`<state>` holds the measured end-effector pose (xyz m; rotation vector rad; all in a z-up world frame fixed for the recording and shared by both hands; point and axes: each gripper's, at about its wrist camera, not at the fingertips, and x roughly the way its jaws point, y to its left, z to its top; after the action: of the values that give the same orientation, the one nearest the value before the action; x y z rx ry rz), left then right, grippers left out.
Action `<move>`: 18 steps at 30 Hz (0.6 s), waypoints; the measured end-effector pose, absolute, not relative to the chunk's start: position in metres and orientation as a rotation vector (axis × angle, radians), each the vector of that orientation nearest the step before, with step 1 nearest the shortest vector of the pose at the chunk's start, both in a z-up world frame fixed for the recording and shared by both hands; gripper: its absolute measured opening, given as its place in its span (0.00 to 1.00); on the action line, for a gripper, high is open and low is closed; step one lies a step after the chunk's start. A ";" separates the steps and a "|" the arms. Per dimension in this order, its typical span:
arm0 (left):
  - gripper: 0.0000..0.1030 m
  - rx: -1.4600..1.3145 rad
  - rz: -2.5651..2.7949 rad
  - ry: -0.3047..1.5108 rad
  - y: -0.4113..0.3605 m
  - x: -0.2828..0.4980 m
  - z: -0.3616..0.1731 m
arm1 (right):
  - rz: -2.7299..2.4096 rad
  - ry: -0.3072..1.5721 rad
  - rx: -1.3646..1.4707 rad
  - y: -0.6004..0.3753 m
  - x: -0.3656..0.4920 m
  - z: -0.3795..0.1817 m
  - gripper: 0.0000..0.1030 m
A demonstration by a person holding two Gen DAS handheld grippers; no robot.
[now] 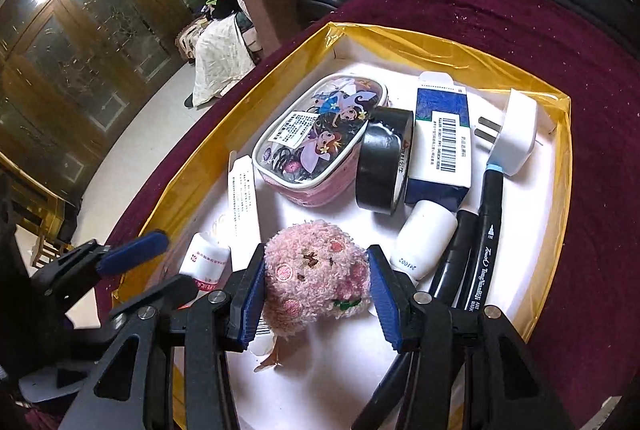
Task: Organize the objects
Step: 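Lower the tube and plush ball into the tray and open both tools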
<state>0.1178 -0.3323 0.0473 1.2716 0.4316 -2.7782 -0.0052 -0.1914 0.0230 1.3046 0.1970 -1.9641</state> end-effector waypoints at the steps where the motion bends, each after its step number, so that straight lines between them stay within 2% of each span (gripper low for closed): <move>1: 0.71 1.263 -2.774 0.426 -0.331 0.120 0.050 | -1.970 0.205 1.301 -0.193 -0.004 0.023 0.54; 6: 0.79 1.233 -2.781 0.360 -0.324 0.129 0.059 | -1.979 0.194 1.301 -0.192 -0.002 0.024 0.58; 18: 0.82 1.221 -2.761 0.363 -0.316 0.143 0.068 | -2.034 0.110 1.218 -0.169 0.007 0.053 0.69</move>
<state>0.1430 -0.3160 0.0678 1.2206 0.3633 -2.7611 0.0071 -0.1687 0.0529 1.2183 0.1098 -2.0336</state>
